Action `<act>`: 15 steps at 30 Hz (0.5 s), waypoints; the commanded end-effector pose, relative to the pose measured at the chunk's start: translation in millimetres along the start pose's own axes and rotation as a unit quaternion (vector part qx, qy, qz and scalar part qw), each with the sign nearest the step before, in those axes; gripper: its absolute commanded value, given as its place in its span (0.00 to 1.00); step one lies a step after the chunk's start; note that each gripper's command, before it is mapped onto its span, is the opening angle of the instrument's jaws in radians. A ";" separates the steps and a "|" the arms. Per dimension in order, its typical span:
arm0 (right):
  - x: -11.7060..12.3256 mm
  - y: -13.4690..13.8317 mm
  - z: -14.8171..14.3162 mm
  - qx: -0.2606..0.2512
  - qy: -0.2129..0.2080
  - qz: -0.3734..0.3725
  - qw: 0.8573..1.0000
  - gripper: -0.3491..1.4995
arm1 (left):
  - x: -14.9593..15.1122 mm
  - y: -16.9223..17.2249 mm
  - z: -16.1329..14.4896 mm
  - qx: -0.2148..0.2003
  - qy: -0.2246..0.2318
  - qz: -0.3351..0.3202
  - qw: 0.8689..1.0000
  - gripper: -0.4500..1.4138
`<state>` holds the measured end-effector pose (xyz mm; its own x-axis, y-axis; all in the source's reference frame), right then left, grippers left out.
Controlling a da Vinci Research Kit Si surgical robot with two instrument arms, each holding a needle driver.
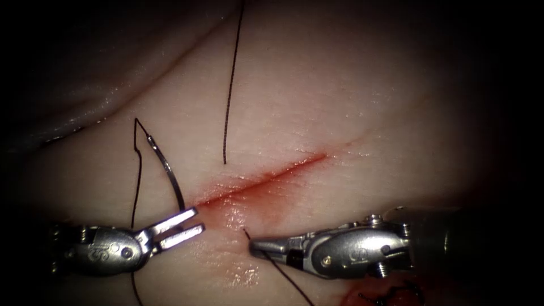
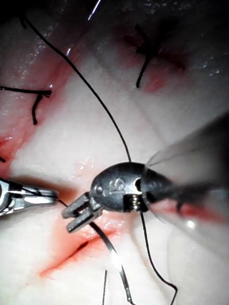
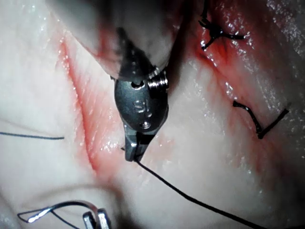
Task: Wound Closure
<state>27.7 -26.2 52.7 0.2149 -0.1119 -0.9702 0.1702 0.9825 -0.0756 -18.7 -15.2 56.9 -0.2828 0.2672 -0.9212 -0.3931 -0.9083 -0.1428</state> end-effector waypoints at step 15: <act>9.3 -5.4 -3.0 0.041 0.026 -0.016 0.999 0.00 | -0.6 0.7 0.5 -0.001 -0.001 0.000 1.000 0.00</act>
<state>25.2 -31.3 43.1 0.1611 -0.1359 -0.9775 0.2517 0.9634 -0.0925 -18.7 -15.3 57.0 -0.2848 0.2671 -0.9206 -0.3921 -0.9088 -0.1424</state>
